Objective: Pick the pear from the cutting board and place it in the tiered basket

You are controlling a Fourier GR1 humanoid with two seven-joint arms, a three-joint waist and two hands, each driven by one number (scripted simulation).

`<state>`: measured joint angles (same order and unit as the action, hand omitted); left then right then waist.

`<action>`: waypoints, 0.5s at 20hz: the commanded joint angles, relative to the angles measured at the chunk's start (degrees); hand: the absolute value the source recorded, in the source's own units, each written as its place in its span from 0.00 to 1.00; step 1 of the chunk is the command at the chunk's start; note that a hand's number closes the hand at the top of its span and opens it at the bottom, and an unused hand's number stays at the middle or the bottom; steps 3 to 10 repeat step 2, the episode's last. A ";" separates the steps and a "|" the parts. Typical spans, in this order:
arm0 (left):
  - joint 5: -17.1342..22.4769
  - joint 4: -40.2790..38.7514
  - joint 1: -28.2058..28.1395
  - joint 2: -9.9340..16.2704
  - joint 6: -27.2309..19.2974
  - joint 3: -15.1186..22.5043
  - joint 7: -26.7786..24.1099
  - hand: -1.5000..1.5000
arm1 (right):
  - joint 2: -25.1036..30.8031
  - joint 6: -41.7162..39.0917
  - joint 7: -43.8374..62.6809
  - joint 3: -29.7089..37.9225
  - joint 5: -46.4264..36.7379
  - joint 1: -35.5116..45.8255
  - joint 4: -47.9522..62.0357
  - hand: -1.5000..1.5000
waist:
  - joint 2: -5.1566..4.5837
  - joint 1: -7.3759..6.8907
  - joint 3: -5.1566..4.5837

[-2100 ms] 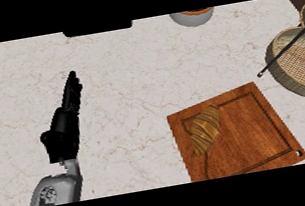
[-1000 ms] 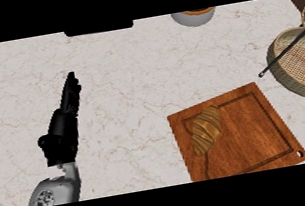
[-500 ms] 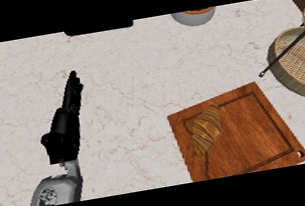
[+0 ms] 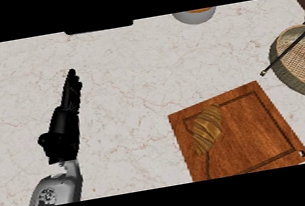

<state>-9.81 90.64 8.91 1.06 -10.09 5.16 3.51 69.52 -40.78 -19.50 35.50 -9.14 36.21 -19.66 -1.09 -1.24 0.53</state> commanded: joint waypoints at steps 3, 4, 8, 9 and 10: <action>0.46 0.13 -0.50 0.21 0.19 -0.46 -0.36 0.50 | 2.32 -4.36 -6.78 1.85 0.79 -4.71 4.57 0.00 | -0.17 0.38 0.33; 0.46 0.13 -0.50 0.21 0.19 -0.46 -0.36 0.50 | 2.32 -4.36 -6.78 1.85 0.79 -4.71 4.57 0.00 | -0.17 0.38 0.33; 0.46 0.13 -0.50 0.21 0.19 -0.46 -0.36 0.50 | 2.32 -4.36 -6.78 1.85 0.79 -4.71 4.57 0.00 | -0.17 0.38 0.33; 0.46 0.13 -0.50 0.21 0.19 -0.46 -0.36 0.50 | 2.32 -4.36 -6.78 1.85 0.79 -4.71 4.57 0.00 | -0.17 0.38 0.33; 0.46 0.13 -0.50 0.21 0.19 -0.46 -0.36 0.50 | 2.32 -4.36 -6.78 1.85 0.79 -4.71 4.57 0.00 | -0.17 0.38 0.33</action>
